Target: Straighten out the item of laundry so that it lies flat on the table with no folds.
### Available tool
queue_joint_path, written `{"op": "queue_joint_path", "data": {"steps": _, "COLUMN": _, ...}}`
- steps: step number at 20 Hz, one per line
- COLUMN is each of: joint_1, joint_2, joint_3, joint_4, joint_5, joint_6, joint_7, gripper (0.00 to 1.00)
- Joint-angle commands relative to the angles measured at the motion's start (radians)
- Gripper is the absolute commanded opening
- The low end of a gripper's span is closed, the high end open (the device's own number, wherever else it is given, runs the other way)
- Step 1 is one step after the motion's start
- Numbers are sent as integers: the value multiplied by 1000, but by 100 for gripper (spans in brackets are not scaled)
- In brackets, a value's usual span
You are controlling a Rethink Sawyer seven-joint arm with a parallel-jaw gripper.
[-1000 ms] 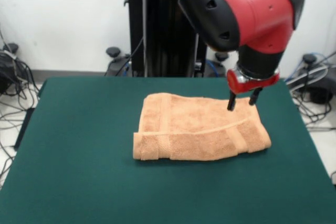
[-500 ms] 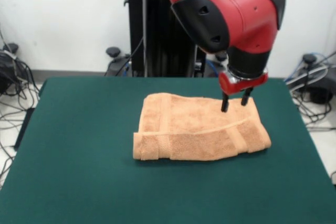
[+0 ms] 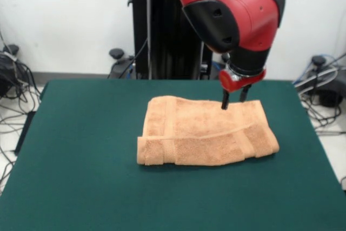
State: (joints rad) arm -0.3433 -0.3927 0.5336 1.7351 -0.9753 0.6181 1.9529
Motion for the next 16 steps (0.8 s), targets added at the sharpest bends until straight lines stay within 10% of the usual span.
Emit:
{"op": "queue_joint_path", "data": {"steps": 1, "joint_1": 11, "joint_2": 45, "joint_3": -64, "joint_4": 24, "joint_5": -96, "joint_6": -96, "joint_7": -31, "gripper": 100}}
{"op": "queue_joint_path", "data": {"steps": 16, "joint_1": 6, "joint_2": 160, "joint_3": -124, "joint_4": -71, "joint_5": -171, "joint_6": -208, "joint_7": -17, "gripper": 100}}
